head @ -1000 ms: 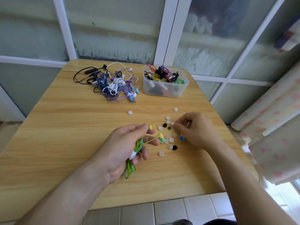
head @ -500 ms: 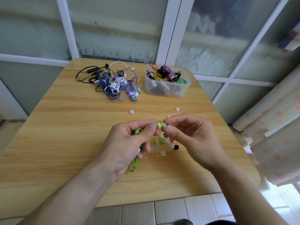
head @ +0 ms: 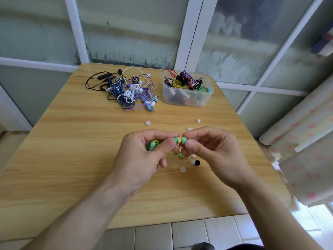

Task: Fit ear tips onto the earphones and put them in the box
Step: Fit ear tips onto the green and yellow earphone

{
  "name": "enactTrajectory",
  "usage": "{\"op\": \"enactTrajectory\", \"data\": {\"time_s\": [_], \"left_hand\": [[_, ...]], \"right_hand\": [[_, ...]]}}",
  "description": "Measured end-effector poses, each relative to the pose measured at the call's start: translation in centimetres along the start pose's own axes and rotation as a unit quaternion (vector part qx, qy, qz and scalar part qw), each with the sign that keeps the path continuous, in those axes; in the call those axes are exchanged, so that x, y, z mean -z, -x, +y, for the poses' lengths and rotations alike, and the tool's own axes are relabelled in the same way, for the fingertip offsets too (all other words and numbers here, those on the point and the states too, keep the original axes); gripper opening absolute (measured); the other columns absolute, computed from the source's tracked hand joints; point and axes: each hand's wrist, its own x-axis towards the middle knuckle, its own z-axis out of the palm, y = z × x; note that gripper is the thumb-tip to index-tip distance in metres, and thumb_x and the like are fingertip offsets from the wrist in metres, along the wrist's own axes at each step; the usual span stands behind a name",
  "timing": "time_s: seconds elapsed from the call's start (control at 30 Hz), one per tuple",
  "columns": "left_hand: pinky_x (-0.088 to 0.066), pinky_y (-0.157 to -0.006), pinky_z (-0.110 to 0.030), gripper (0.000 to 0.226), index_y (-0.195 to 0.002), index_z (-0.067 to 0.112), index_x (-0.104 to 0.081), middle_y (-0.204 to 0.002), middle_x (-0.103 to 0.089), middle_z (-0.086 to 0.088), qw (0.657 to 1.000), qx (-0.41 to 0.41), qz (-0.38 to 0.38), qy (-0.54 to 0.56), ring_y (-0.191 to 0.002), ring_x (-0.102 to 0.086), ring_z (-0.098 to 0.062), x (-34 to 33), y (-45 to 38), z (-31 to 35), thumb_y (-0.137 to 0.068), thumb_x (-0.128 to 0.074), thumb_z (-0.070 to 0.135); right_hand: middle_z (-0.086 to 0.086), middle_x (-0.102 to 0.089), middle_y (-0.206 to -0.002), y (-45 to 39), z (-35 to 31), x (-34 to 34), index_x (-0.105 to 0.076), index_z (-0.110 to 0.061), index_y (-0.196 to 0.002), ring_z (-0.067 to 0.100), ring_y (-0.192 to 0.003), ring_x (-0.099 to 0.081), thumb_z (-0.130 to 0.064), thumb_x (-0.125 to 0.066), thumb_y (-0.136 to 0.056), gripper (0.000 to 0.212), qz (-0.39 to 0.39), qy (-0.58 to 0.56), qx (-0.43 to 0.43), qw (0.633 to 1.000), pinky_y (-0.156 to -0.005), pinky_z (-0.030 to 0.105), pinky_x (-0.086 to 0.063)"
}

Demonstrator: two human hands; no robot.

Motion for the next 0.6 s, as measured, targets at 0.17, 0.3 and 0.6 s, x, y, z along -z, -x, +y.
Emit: {"op": "enactTrajectory", "data": {"time_s": [0.17,0.3,0.6], "left_hand": [[-0.036,-0.042,-0.014,0.013,-0.088,0.019,-0.076,-0.072,-0.073,-0.002,0.998,-0.023,0.008,-0.049,-0.045,-0.047,-0.015,-0.06,-0.08,-0.22,-0.085,-0.069,0.009],[-0.036,-0.042,-0.014,0.014,-0.086,0.022,-0.076,-0.071,-0.073,-0.001,0.997,-0.032,0.009,-0.071,-0.044,-0.049,-0.014,-0.05,-0.02,-0.23,-0.085,-0.07,0.01],[-0.036,-0.04,-0.019,0.012,-0.086,0.02,-0.077,-0.07,-0.073,-0.003,0.999,0.023,-0.018,-0.025,-0.048,-0.047,-0.014,-0.15,0.28,0.04,-0.085,-0.069,0.012]], "right_hand": [[0.018,-0.073,-0.081,0.05,-0.13,0.15,-0.07,0.0,-0.093,0.023,-0.071,-0.069,-0.005,-0.07,-0.077,0.017,-0.009,0.002,-0.018,1.0,-0.069,0.029,-0.057],[0.018,-0.074,-0.08,0.13,-0.13,0.26,-0.069,0.002,-0.092,0.024,-0.071,-0.071,-0.003,-0.071,-0.073,0.019,-0.004,0.002,-0.028,1.0,-0.067,0.027,-0.057],[0.018,-0.075,-0.083,0.27,-0.39,0.42,-0.074,-0.005,-0.084,0.026,-0.07,-0.072,-0.004,-0.074,-0.071,0.013,-0.029,0.014,-0.019,0.999,-0.067,0.028,-0.056]]}}
